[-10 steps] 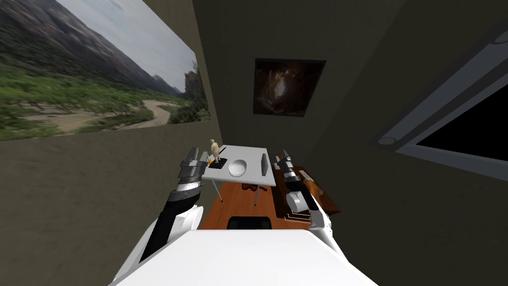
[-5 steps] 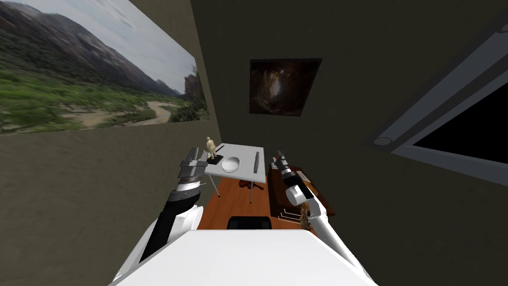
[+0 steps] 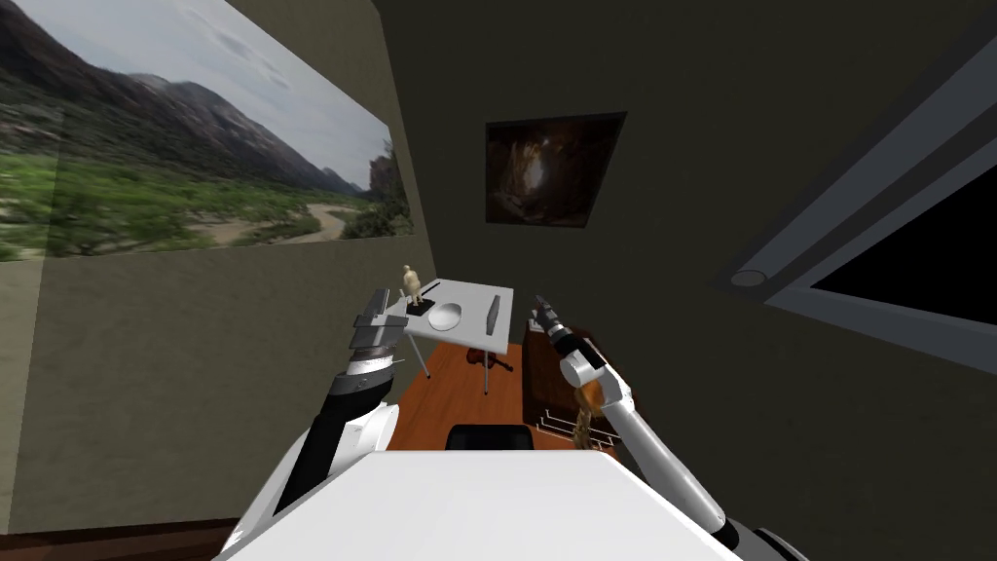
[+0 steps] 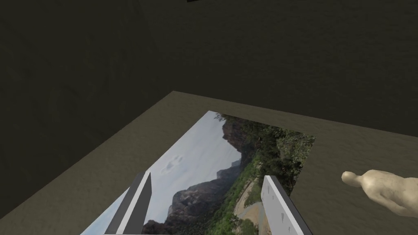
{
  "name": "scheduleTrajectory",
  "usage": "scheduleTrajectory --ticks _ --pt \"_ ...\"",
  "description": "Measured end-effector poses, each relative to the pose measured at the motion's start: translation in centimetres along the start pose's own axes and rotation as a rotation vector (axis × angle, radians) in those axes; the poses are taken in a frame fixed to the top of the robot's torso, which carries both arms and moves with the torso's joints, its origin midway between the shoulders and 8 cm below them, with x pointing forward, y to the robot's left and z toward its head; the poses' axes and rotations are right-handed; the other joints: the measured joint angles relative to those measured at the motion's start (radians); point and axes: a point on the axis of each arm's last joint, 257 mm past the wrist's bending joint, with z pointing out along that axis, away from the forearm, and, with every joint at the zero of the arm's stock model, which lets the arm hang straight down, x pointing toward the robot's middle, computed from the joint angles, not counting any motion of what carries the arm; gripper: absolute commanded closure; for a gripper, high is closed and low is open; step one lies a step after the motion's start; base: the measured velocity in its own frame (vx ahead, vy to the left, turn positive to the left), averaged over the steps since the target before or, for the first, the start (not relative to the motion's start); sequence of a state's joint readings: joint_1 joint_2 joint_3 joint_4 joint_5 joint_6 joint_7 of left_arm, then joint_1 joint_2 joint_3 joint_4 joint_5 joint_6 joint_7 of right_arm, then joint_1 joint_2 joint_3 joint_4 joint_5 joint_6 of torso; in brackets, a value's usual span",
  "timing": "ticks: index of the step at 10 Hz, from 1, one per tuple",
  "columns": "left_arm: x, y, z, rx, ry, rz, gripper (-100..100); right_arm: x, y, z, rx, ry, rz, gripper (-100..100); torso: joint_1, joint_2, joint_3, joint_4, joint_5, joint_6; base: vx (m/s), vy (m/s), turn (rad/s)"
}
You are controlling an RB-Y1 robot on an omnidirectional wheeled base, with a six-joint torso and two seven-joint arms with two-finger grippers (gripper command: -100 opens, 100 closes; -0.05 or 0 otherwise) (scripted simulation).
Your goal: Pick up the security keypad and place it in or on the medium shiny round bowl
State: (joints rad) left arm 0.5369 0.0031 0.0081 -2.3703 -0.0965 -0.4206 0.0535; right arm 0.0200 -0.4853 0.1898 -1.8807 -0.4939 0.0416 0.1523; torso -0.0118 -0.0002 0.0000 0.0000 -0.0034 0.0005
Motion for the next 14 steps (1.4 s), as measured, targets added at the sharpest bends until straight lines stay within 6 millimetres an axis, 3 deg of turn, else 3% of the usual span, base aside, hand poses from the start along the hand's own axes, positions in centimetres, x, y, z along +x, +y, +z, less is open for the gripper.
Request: scheduleTrajectory --ticks 3,8,14 --pt "0.0 0.0 0.0 0.000 0.000 0.000 0 -0.8 -2.2 1.5 0.093 0.044 -0.062 -100 0.000 0.001 0.000 0.000 0.000 -0.001 -0.063 -0.158 0.133" --pt "0.0 0.0 0.0 0.000 0.000 0.000 0 -2.1 -4.0 3.9 0.215 0.096 -0.149 -100 0.004 -0.001 -0.001 0.000 0.001 -0.001 -0.040 -0.094 0.123" --pt "0.0 0.0 0.0 0.000 0.000 0.000 0 -3.9 -6.0 5.2 0.357 0.143 -0.236 -100 0.009 -0.003 -0.002 -0.001 0.002 -0.001 -0.030 -0.058 0.118"
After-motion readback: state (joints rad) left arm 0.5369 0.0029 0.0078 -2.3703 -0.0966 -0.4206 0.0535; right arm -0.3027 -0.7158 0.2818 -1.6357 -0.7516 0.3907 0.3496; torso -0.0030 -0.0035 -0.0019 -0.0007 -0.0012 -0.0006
